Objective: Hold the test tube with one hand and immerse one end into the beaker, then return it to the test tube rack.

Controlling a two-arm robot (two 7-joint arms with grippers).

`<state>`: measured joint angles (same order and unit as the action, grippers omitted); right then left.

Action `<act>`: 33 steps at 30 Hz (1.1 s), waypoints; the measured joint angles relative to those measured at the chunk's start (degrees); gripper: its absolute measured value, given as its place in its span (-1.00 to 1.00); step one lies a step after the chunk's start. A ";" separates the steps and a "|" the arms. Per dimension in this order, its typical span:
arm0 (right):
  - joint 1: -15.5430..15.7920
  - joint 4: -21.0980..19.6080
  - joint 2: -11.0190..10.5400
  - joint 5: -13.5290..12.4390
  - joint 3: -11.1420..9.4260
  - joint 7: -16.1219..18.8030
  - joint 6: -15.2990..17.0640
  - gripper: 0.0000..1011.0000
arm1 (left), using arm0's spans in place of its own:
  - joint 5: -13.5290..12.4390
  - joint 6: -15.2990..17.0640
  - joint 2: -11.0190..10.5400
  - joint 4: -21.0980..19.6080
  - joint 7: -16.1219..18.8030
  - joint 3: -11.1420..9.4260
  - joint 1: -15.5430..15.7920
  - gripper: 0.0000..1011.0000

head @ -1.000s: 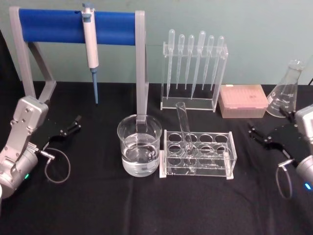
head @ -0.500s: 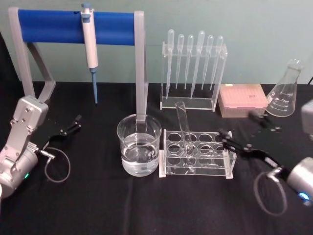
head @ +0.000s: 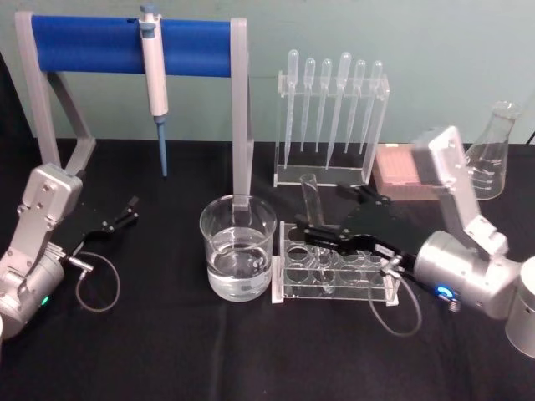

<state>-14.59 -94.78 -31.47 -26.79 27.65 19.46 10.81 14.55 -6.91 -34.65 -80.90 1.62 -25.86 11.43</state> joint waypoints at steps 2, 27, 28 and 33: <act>-1.47 0.56 0.60 1.03 0.87 0.65 1.25 0.98 | 0.00 0.00 0.00 0.00 0.00 0.00 0.00 0.98; -5.82 1.50 2.77 7.23 1.78 4.44 7.04 0.14 | 0.00 0.00 0.00 0.00 0.00 0.00 0.00 0.98; -5.81 1.70 2.97 7.35 1.67 4.57 7.08 0.06 | 0.00 0.00 0.00 0.00 0.00 0.00 0.00 0.98; -5.64 2.02 3.46 7.67 1.29 4.80 7.18 -0.22 | 0.00 0.00 0.00 0.00 0.00 0.00 0.00 0.98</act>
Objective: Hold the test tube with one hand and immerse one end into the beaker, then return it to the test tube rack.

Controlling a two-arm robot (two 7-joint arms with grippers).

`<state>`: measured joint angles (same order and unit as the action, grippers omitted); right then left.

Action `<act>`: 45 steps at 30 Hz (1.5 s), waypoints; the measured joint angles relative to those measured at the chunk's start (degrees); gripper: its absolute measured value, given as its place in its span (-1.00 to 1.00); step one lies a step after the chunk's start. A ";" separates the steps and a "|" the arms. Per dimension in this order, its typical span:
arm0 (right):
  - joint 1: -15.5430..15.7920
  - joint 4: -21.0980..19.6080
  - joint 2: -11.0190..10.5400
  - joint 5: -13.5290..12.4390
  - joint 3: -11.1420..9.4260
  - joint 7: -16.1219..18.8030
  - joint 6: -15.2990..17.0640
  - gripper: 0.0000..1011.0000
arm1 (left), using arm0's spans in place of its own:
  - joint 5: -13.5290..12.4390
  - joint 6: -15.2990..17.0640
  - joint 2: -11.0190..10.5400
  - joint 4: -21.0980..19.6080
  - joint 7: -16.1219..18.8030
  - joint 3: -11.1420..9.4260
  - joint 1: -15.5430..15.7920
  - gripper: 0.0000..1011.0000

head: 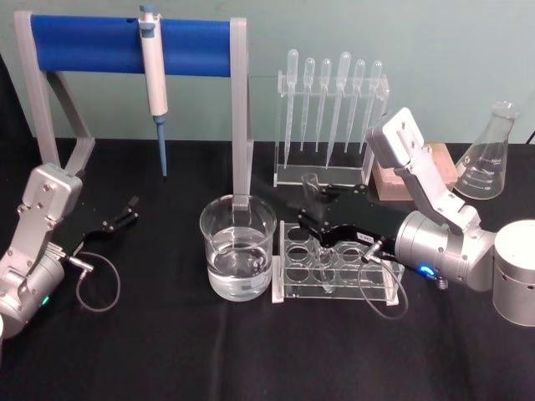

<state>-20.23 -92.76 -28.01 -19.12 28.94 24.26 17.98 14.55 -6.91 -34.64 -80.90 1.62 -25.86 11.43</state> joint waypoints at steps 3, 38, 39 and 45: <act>0.25 -0.01 0.22 0.03 -0.40 0.05 0.03 -0.46 | 0.00 0.00 0.00 0.00 0.00 0.00 0.00 0.98; 5.82 -10.07 0.12 -5.93 -7.86 -3.61 -3.18 -0.55 | 0.00 0.00 0.00 0.00 0.00 0.00 0.00 0.98; 5.82 -10.06 0.11 -5.93 -7.85 -3.61 -3.17 -0.55 | 0.00 0.00 0.00 0.00 0.00 0.00 0.00 0.98; 5.81 -10.03 0.11 -5.92 -7.84 -3.60 -3.17 -0.55 | 0.00 0.00 0.00 0.00 0.00 0.00 0.00 0.98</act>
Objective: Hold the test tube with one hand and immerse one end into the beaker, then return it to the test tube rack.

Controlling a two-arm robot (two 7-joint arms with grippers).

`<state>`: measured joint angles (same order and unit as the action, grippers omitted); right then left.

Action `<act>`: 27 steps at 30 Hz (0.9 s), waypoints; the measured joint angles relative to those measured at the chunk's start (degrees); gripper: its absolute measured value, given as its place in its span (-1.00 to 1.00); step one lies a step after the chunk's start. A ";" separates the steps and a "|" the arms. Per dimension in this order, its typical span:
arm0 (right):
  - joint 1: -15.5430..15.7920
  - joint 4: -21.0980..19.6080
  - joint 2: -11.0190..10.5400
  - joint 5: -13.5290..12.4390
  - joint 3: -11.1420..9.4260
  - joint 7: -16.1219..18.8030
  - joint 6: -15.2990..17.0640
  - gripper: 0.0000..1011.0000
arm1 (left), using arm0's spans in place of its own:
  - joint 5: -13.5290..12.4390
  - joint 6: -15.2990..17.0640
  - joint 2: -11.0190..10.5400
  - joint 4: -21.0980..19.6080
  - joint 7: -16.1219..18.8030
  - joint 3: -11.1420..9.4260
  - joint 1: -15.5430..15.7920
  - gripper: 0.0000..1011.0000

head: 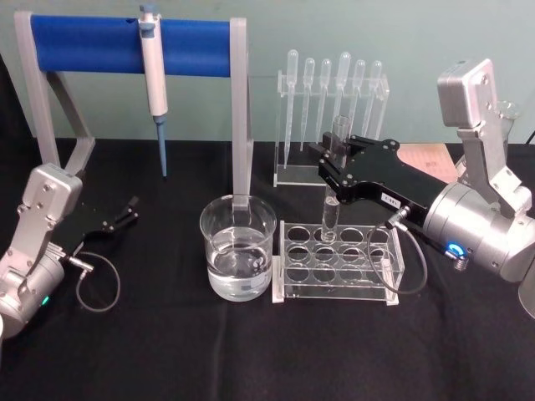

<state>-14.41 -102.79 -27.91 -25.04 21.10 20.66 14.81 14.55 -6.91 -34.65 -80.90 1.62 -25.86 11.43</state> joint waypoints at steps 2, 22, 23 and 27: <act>0.00 0.00 0.00 0.00 0.00 0.00 0.00 -0.55 | 0.00 0.00 0.00 0.00 0.00 0.00 0.00 0.98; 0.00 0.00 0.00 0.00 0.00 0.04 0.00 -0.55 | 0.00 0.00 0.00 0.00 0.00 0.00 0.00 0.98; 0.00 0.00 0.00 0.00 0.00 0.04 0.00 -0.55 | 0.00 0.00 0.00 0.00 0.00 0.00 0.00 0.98; 0.00 0.00 0.00 0.00 0.00 0.06 0.00 -0.55 | 0.00 0.00 0.00 0.00 0.00 0.00 0.00 0.98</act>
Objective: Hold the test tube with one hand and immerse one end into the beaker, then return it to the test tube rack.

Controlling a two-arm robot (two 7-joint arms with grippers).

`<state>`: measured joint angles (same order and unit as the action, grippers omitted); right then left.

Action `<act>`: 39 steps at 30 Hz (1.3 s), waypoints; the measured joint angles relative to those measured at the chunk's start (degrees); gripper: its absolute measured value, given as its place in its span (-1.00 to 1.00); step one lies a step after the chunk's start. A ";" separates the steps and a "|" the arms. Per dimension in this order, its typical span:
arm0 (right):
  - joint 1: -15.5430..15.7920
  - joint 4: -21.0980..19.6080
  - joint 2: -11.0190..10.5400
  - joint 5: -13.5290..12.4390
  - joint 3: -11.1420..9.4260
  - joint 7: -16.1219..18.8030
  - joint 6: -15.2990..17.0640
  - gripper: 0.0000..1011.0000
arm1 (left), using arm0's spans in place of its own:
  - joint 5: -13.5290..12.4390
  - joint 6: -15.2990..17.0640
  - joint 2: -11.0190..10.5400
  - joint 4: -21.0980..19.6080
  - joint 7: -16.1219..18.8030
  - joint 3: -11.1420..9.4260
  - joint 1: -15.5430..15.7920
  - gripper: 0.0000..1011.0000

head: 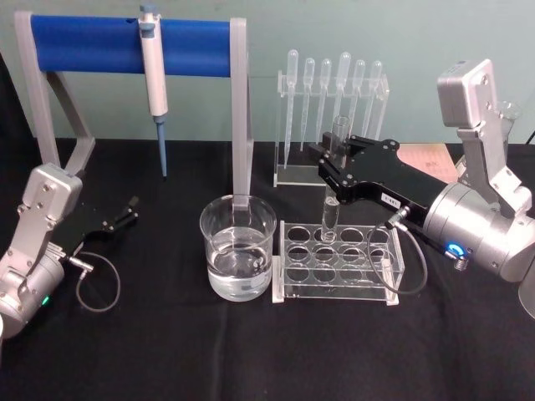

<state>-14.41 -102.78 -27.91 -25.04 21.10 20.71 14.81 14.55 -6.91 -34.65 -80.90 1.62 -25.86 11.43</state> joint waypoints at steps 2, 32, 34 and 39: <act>0.00 0.00 0.00 0.00 0.00 0.01 0.00 -0.55 | 0.00 0.00 0.00 0.00 0.00 0.00 0.00 0.98; 0.00 0.00 0.00 0.00 0.00 0.04 0.00 -0.55 | 0.00 0.00 0.00 0.00 0.00 0.00 0.00 0.98; 0.00 0.00 0.00 0.00 0.00 0.04 0.00 -0.55 | 0.00 0.00 0.00 0.00 0.00 0.00 0.00 0.98; 0.00 0.00 0.00 0.00 0.00 0.04 0.00 -0.55 | 0.00 0.00 0.00 0.00 0.00 0.00 0.00 0.98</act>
<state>-14.41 -102.79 -27.91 -25.05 21.10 20.75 14.81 14.55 -6.91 -34.65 -80.90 1.62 -25.86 11.43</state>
